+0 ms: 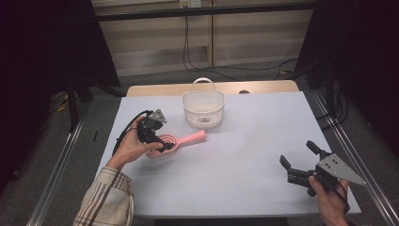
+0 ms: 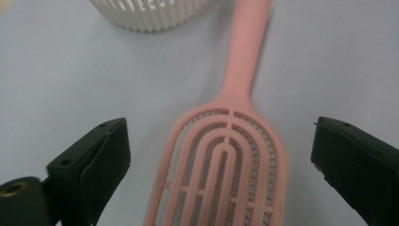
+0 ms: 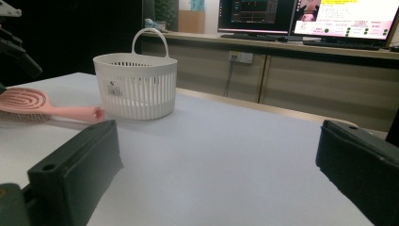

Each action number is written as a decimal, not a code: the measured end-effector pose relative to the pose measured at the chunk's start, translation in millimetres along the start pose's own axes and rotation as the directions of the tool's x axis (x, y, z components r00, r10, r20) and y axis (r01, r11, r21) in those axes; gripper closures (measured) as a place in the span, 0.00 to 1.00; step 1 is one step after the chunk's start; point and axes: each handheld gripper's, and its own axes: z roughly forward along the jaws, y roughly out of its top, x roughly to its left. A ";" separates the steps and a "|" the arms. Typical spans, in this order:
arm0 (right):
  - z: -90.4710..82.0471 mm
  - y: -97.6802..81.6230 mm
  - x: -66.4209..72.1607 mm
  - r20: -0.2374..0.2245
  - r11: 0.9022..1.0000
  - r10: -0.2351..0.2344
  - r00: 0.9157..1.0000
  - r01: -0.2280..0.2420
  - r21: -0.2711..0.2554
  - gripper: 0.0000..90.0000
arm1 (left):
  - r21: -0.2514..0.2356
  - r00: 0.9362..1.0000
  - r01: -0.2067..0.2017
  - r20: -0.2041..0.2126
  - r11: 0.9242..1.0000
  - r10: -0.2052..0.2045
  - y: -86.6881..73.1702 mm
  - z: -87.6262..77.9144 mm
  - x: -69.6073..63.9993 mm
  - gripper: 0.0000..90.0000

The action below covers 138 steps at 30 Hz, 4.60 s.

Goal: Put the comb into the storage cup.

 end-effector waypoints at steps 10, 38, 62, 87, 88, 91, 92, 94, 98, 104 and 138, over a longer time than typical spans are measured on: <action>0.3 -0.2 0.1 -0.007 1.000 0.003 1.000 -0.003 0.003 0.00 | 0.038 1.000 -0.011 0.022 0.999 0.010 -3.2 9.5 6.9 0.06; 1.5 -1.5 0.1 -0.021 1.000 0.003 1.000 -0.003 0.017 0.00 | 0.149 0.995 -0.035 0.098 0.988 0.020 -6.3 29.4 6.9 0.16; 1.9 -1.8 0.3 -0.023 1.000 0.006 1.000 -0.005 0.017 0.00 | 0.213 0.994 -0.082 0.082 0.974 0.066 -5.8 39.2 6.2 0.18; 2.5 -2.5 0.4 -0.030 1.000 0.006 1.000 -0.006 0.028 0.00 | 0.263 0.996 -0.030 0.092 0.964 0.006 -4.8 41.0 5.4 0.21; 2.6 -2.5 0.3 -0.030 1.000 0.003 1.000 -0.002 0.027 0.00 | 0.266 0.995 -0.033 0.096 0.963 0.007 -4.7 40.9 5.4 0.21; 2.3 -2.5 0.7 -0.030 1.000 0.004 1.000 -0.003 0.029 0.00 | 0.265 0.996 -0.034 0.093 0.964 0.009 -5.0 40.8 5.5 0.21; 2.3 -2.4 0.7 -0.030 1.000 0.004 1.000 -0.003 0.028 0.00 | 0.265 0.996 -0.034 0.093 0.964 0.009 -5.0 40.7 5.6 0.22; 2.5 -2.8 0.5 -0.030 0.999 0.002 1.000 -0.001 0.033 0.00 | 0.260 0.996 -0.029 0.087 0.965 0.007 -5.4 40.7 4.3 0.22; 3.1 -3.3 0.1 -0.034 0.999 -0.001 0.999 0.003 0.041 0.00 | 0.256 0.997 -0.034 0.078 0.966 0.014 -4.5 39.6 4.0 0.22; 3.0 -3.3 0.2 -0.032 0.999 -0.003 0.999 0.004 0.042 0.00 | 0.225 1.000 -0.006 0.028 0.974 -0.001 -3.7 36.4 2.1 0.22; 3.3 -3.4 0.3 -0.030 0.999 -0.003 1.000 0.004 0.039 0.00 | 0.095 0.998 0.047 0.044 0.994 -0.052 -2.1 10.0 0.1 0.22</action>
